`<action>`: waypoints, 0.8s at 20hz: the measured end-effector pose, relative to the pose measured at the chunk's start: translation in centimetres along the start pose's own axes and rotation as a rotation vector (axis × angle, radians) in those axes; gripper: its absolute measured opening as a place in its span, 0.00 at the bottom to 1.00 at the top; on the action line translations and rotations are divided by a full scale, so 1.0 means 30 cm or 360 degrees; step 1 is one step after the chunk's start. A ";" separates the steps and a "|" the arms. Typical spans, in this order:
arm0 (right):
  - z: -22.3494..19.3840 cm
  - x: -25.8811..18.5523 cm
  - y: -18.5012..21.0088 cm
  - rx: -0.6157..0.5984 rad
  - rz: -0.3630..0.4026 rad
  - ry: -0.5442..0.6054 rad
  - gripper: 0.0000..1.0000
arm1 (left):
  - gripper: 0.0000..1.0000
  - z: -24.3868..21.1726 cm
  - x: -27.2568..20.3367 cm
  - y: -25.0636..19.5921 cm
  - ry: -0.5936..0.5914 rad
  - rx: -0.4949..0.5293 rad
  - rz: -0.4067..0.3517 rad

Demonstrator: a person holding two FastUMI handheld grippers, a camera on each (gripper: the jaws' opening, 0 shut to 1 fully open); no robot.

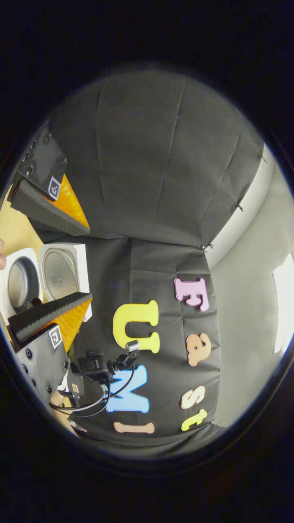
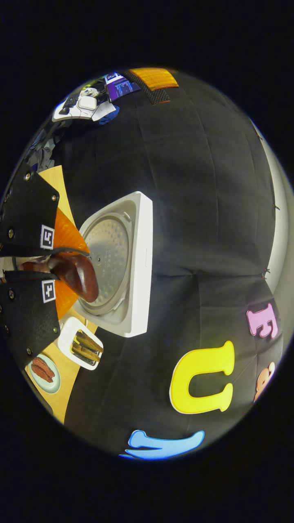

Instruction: Close the left gripper, press the button to open the rice cooker; take a wooden spoon from the chopstick holder with the right hand, scoop a spoonful of rice and pour it into the rice cooker, then put the wooden spoon back into the chopstick holder.

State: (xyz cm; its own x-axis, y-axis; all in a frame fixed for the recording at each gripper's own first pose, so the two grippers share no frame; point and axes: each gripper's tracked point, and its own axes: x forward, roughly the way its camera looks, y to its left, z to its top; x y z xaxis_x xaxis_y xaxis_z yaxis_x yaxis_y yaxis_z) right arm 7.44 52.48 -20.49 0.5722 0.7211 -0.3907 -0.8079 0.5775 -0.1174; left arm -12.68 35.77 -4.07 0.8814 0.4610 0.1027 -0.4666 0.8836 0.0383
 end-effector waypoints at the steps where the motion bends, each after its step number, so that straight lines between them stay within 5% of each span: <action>1: 0.004 -0.002 0.005 -0.0029 0.0000 -0.0005 0.13 | 0.95 0.000 -0.005 0.001 -0.0003 0.0000 0.0004; 16: 0.088 -0.028 0.029 -0.0385 -0.0024 -0.0117 0.13 | 0.95 -0.009 -0.081 -0.043 -0.0008 -0.0054 -0.0002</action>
State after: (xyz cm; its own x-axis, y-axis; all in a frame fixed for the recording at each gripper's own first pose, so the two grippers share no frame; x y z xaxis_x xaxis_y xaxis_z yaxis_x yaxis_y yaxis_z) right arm 6.63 53.38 -17.86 0.5858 0.7443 -0.3207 -0.8045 0.4862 -0.3412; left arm -14.20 33.53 -4.63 0.8817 0.4593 0.1079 -0.4624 0.8866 0.0046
